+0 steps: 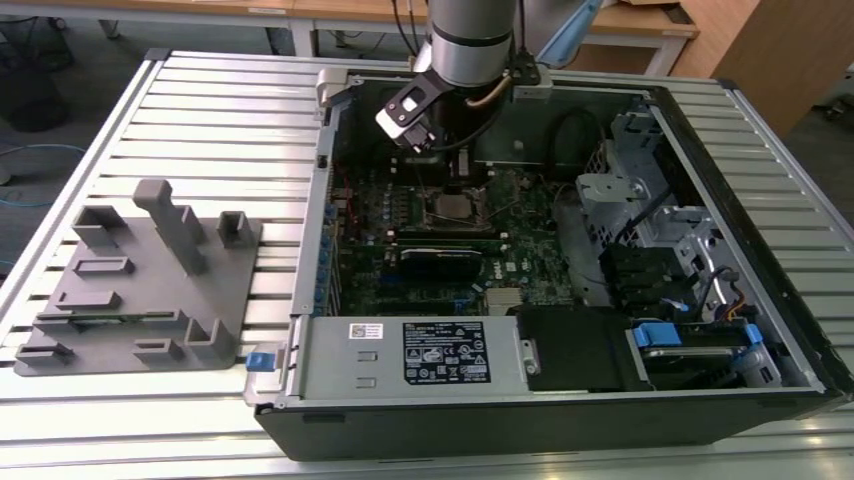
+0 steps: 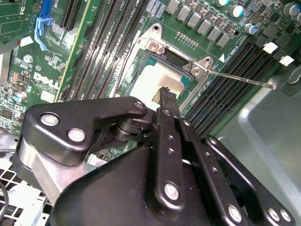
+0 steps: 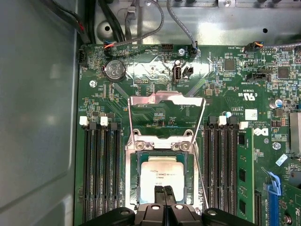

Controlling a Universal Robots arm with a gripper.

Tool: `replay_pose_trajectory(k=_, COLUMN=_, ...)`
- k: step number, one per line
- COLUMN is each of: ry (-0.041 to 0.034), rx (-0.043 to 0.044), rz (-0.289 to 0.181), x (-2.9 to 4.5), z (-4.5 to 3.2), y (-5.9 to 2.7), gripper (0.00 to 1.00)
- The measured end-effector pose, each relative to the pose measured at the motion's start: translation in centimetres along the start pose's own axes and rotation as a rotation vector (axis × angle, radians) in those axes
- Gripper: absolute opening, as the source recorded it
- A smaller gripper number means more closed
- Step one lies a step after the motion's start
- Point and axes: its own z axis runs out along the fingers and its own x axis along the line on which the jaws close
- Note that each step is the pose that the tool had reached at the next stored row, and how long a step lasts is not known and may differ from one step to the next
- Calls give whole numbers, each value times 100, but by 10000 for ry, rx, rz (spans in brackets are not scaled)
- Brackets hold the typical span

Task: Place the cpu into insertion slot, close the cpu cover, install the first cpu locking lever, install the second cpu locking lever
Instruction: 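Close the cpu cover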

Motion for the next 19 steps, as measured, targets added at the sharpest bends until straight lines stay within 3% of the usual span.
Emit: replay_pose_trajectory(k=19, ry=-4, rx=2, rz=0, x=-1, z=-62, y=3, gripper=11)
